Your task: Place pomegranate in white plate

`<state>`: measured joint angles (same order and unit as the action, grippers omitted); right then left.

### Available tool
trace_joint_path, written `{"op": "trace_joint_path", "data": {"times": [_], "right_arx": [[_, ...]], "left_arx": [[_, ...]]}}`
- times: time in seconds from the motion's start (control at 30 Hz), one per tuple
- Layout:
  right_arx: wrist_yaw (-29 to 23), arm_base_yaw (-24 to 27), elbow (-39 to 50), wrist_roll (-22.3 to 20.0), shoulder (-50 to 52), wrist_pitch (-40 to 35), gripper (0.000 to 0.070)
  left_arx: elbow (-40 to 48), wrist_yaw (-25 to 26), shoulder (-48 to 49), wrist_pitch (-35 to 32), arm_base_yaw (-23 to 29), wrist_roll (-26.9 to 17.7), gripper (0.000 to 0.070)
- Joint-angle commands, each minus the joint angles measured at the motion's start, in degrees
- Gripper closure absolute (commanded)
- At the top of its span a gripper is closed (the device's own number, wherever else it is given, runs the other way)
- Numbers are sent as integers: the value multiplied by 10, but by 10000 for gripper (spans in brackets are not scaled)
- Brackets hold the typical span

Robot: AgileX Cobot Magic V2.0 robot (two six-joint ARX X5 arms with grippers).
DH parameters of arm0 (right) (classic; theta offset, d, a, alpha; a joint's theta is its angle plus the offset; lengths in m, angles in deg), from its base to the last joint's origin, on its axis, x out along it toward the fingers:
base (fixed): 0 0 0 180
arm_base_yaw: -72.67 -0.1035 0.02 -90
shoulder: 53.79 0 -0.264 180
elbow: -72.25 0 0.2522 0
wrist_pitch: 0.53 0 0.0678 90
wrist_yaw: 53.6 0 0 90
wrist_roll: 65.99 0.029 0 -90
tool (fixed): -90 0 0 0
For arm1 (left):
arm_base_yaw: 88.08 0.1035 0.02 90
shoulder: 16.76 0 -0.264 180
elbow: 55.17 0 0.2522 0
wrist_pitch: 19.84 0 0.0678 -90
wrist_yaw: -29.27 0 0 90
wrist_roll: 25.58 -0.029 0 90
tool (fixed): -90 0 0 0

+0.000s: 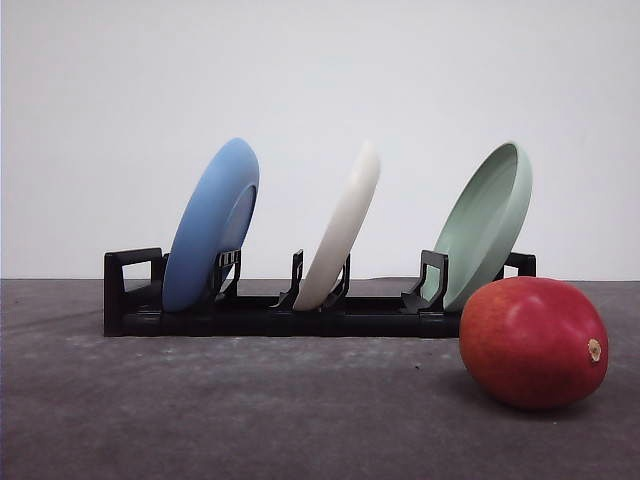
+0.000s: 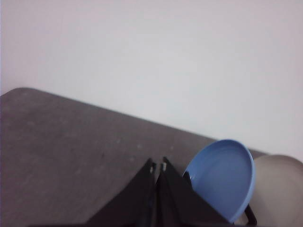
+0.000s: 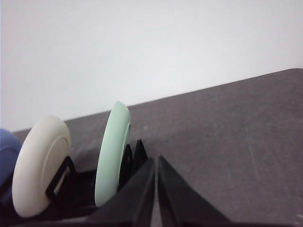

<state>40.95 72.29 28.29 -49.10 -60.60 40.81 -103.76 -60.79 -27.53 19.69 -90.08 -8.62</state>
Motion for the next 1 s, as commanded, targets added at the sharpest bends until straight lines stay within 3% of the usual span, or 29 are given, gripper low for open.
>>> {"op": "trace_joint_path", "data": {"times": [0.0, 0.23, 0.47, 0.73, 0.9, 0.97], "right_arx": [[7, 0, -24, -28, -17, 18, 697], [51, 0, -73, -84, -96, 73, 697], [74, -16, -78, -124, -171, 86, 696], [50, -121, -78, -174, -186, 80, 696], [44, -190, -78, -212, -186, 80, 695], [44, -205, -78, -215, -186, 80, 695]], "left_arx": [[-34, 0, -25, 33, 0, -21, 697], [-106, 27, -139, 124, 0, -55, 697], [-121, 94, -238, 152, -5, -92, 697], [-121, 87, -282, 127, -116, -152, 697], [-122, 87, -286, 118, -187, -266, 697], [-122, 87, -286, 119, -200, -279, 697]]}}
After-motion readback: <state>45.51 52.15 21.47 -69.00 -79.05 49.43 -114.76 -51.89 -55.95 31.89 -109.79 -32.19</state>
